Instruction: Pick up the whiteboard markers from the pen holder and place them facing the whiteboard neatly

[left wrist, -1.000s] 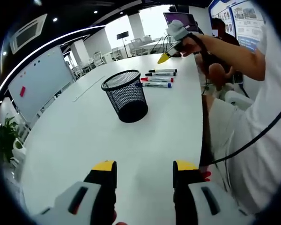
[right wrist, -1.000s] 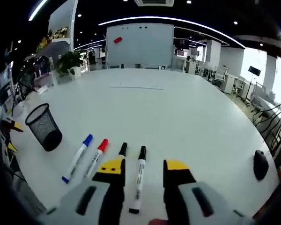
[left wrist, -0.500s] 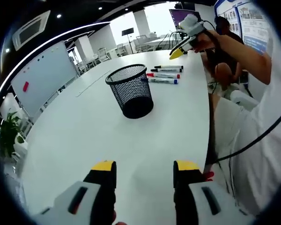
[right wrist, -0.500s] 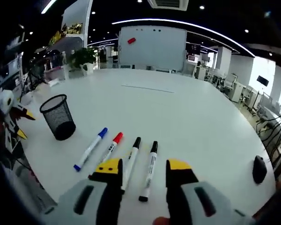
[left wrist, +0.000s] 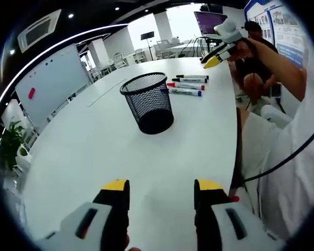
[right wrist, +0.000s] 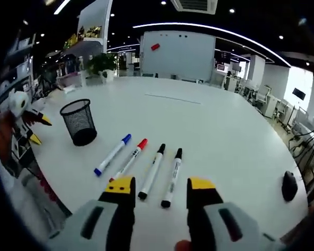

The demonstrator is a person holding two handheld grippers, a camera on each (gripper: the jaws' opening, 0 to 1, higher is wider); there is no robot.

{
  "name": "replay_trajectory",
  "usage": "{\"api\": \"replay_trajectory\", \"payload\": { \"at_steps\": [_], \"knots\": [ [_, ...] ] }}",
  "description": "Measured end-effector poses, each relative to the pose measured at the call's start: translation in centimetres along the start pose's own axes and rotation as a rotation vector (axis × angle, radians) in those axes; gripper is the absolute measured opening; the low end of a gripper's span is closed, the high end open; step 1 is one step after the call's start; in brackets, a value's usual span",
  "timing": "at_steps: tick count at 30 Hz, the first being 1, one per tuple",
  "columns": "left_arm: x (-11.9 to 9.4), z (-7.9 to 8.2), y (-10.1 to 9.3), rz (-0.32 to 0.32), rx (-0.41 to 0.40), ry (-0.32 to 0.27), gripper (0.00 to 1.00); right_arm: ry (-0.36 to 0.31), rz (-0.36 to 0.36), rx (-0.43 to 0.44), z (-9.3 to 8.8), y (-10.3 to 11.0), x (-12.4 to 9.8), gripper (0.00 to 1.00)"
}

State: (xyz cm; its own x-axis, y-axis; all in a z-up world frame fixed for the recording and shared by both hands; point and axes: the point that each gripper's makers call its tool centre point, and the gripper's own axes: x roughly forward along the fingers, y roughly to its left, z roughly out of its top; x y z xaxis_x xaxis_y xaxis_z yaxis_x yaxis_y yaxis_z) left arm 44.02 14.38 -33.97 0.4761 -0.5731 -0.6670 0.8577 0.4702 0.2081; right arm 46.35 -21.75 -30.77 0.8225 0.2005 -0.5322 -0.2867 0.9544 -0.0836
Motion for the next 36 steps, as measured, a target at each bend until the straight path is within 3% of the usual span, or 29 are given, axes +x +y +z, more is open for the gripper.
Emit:
{"api": "replay_trajectory", "payload": {
  "at_steps": [13,17,24,32,36],
  "knots": [
    [0.1,0.6,0.1,0.016,-0.007,0.003,0.52,0.009,0.034,-0.038,-0.3,0.6,-1.2,0.43],
    [0.0,0.7,0.1,0.019,-0.010,-0.003,0.52,0.042,0.044,-0.046,-0.9,0.9,-1.8,0.43],
    [0.0,0.5,0.2,0.023,-0.017,-0.003,0.52,0.052,0.065,-0.084,-0.4,1.9,-3.0,0.43],
    [-0.2,0.5,-0.1,0.011,-0.020,-0.008,0.52,0.090,0.086,-0.106,-0.9,2.8,-2.9,0.44],
    [-0.4,0.5,0.1,0.014,-0.018,-0.008,0.52,0.117,0.062,-0.111,-1.5,2.3,-2.9,0.44]
  ]
}}
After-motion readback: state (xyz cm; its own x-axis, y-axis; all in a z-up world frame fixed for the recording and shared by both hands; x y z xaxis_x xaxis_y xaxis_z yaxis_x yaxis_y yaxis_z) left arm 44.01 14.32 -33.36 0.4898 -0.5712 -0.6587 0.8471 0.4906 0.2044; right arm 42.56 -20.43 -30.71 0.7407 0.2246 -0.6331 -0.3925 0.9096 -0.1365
